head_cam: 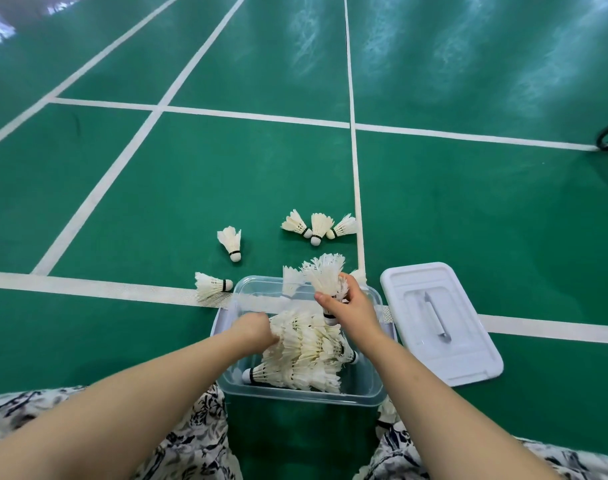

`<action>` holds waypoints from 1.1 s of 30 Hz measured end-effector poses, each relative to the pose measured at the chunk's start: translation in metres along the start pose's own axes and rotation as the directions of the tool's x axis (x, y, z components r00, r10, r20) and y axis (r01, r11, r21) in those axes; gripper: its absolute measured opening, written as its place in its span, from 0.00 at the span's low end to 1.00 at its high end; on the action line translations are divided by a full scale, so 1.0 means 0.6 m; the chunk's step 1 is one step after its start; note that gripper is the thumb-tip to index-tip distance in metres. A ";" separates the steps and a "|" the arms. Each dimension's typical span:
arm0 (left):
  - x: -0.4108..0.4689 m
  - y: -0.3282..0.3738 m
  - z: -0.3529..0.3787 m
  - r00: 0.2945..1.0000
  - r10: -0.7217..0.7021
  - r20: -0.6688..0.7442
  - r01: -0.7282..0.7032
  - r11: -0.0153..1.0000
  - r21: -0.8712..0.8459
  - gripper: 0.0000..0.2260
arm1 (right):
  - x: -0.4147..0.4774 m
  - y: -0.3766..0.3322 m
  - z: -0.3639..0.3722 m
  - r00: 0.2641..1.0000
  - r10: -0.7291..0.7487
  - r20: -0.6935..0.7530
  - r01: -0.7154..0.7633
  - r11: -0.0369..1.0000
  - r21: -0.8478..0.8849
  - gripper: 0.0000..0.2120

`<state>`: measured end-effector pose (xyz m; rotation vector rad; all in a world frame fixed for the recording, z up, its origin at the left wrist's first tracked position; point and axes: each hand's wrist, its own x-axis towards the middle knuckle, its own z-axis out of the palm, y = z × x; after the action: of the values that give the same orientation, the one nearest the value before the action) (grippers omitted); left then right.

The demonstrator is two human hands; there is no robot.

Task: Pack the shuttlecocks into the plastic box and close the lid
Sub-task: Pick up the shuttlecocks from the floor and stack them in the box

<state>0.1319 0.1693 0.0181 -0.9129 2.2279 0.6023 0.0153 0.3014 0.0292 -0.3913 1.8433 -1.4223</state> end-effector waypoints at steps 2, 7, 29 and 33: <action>-0.012 0.013 -0.030 0.998 0.057 -0.028 -0.050 0.978 0.201 0.20 | 0.000 -0.001 0.003 1.000 0.007 -0.003 -0.007 1.000 0.005 0.24; -0.029 0.029 -0.097 0.969 0.248 -0.007 -0.248 0.969 0.007 0.38 | -0.008 -0.024 0.019 1.000 -0.018 -0.022 0.020 0.997 0.079 0.20; -0.039 -0.005 -0.106 0.914 0.313 -0.258 -0.361 0.917 -0.167 0.24 | -0.036 -0.072 0.038 0.952 -0.301 -0.048 0.238 0.832 -0.501 0.03; -0.023 -0.023 -0.110 0.920 0.289 -0.264 -0.276 0.957 0.084 0.27 | -0.034 -0.057 0.042 0.970 -0.227 -0.084 0.176 0.901 -0.397 0.06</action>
<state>0.1240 0.1256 0.0708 -0.6881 2.6406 0.5799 0.0402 0.2858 0.0662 -0.7214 2.2516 -1.2311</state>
